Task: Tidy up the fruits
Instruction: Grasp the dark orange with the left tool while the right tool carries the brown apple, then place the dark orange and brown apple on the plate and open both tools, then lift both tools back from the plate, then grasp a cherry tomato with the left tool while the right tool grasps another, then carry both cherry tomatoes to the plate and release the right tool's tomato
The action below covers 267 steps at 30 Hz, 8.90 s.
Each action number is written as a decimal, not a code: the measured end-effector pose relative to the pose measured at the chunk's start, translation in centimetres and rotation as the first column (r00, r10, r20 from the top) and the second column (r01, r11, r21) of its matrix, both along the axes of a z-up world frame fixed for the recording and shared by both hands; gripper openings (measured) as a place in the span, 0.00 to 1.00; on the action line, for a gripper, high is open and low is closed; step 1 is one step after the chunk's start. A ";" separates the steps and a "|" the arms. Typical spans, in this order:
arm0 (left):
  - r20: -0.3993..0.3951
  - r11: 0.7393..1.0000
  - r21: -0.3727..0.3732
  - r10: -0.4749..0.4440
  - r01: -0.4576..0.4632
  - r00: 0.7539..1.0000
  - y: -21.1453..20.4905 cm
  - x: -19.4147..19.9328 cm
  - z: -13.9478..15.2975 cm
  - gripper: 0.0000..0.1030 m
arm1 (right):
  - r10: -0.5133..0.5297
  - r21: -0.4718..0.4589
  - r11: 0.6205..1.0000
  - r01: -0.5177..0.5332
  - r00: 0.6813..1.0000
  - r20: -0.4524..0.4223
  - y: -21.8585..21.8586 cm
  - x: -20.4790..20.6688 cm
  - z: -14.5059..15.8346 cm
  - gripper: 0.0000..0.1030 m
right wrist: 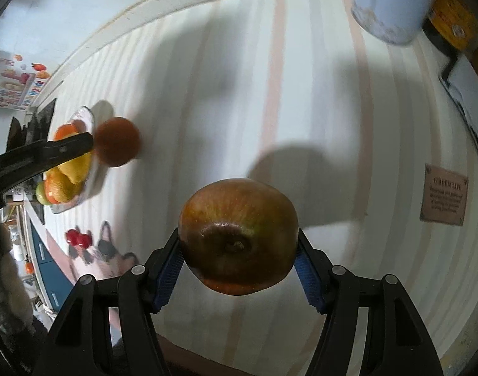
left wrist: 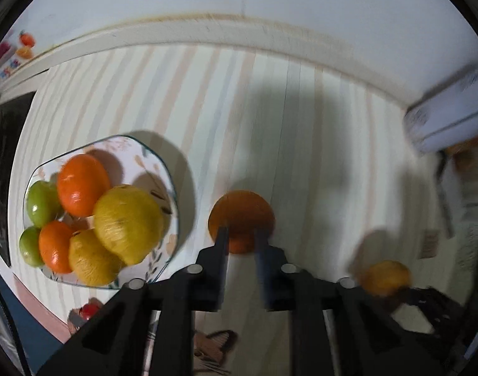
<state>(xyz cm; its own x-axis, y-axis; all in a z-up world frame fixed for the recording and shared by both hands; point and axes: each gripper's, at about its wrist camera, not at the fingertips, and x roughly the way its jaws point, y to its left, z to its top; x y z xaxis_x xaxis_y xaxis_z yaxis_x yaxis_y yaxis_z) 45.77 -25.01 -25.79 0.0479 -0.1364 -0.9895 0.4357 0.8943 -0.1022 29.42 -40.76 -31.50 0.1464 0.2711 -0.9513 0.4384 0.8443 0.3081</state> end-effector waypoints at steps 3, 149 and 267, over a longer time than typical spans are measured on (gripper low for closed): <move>0.009 1.000 -0.013 -0.012 0.013 1.000 1.1 1.0 1.3 0.15 | 0.034 -0.012 0.999 -0.034 0.999 0.009 1.0 1.6 0.4 0.67; 0.536 0.920 -0.198 0.390 -0.338 0.749 26.1 -25.4 25.5 0.88 | 0.388 -0.445 0.881 -0.161 0.785 0.483 21.7 -12.7 32.9 0.92; -0.236 0.693 -0.290 0.616 -0.660 0.751 27.5 -0.4 -6.1 0.28 | 0.337 -0.017 0.938 -0.346 0.897 0.286 21.8 11.2 -1.0 0.27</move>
